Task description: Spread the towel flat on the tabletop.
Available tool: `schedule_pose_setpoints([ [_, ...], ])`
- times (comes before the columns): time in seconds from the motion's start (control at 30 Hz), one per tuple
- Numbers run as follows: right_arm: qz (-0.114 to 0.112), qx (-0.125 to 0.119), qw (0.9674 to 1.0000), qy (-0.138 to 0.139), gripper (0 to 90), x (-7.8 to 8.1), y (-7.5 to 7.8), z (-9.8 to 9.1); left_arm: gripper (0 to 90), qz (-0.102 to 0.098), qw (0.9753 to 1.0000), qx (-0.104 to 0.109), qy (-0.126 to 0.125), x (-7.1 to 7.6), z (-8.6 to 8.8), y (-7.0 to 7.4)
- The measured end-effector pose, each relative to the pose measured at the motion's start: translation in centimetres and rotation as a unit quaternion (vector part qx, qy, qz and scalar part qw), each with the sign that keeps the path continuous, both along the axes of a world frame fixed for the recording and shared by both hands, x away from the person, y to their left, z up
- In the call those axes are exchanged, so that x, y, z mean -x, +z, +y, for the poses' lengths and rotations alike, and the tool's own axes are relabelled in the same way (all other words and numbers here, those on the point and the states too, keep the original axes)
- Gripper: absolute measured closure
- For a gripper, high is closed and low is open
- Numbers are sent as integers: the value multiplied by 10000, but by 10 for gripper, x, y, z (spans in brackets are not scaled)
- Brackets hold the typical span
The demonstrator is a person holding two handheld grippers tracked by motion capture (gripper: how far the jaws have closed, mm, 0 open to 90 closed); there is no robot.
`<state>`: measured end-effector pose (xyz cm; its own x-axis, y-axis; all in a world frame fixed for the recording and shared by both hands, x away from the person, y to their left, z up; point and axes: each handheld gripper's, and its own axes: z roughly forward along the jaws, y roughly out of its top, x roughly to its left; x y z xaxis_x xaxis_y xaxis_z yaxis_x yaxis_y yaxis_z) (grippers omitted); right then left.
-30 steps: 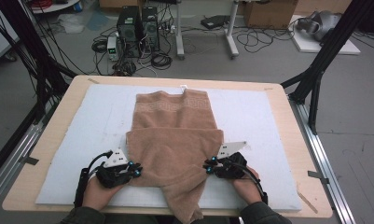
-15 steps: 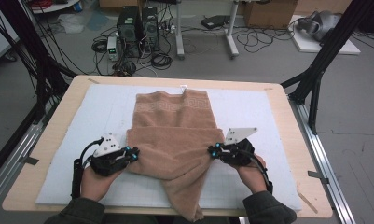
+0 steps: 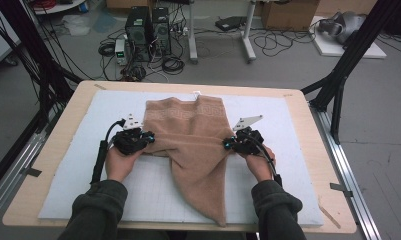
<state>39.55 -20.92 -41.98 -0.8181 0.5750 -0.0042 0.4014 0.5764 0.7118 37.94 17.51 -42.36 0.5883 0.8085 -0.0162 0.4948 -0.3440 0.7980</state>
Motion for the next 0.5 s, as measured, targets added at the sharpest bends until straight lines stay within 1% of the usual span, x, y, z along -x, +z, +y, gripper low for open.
schedule_pose_setpoints([
  [0.03, 68, -62, 9999, -51, 849, -3, -4, 1, 827, 26, 10000, -1, 7, -3, -1, -3],
  [0.07, 72, -104, 9999, -76, 849, -5, -6, 1, 825, 0, 10000, 27, 39, -4, -2, -4],
  [0.13, 69, -151, 9998, -79, 839, -7, -7, 1, 809, -17, 9999, 114, 32, -4, 1, -2],
  [0.2, 71, -216, 9997, -115, 801, -6, -4, -3, 750, -52, 9999, 125, 24, 0, 6, 3],
  [0.23, 14, -279, 9995, -127, 763, -5, -1, -5, 716, -86, 9999, 140, 18, 3, 9, 8],
  [0.27, -61, -330, 9993, -165, 731, -2, 3, -7, 673, -153, 9997, 162, 55, 7, 11, 13],
  [0.3, -92, -400, 9991, -144, 713, 1, 8, -9, 624, -246, 9997, 85, 24, 12, 15, 18],
  [0.33, -134, -457, 9988, -140, 662, 6, 13, -11, 610, -320, 9994, 98, -58, 18, 19, 25],
  [0.37, -170, -509, 9984, -179, 603, 11, 19, -13, 593, -434, 9987, 224, -123, 27, 24, 32],
  [0.4, -203, -617, 9977, -169, 590, 20, 26, -16, 564, -504, 9983, 228, -158, 33, 27, 37],
  [0.43, -251, -688, 9973, -113, 569, 26, 29, -18, 548, -529, 9981, 257, -206, 41, 30, 42],
  [0.47, -341, -736, 9967, -82, 541, 35, 33, -19, 524, -542, 9974, 354, -300, 50, 32, 46],
  [0.5, -404, -766, 9962, -28, 537, 45, 35, -20, 507, -618, 9964, 419, -399, 59, 34, 48],
])
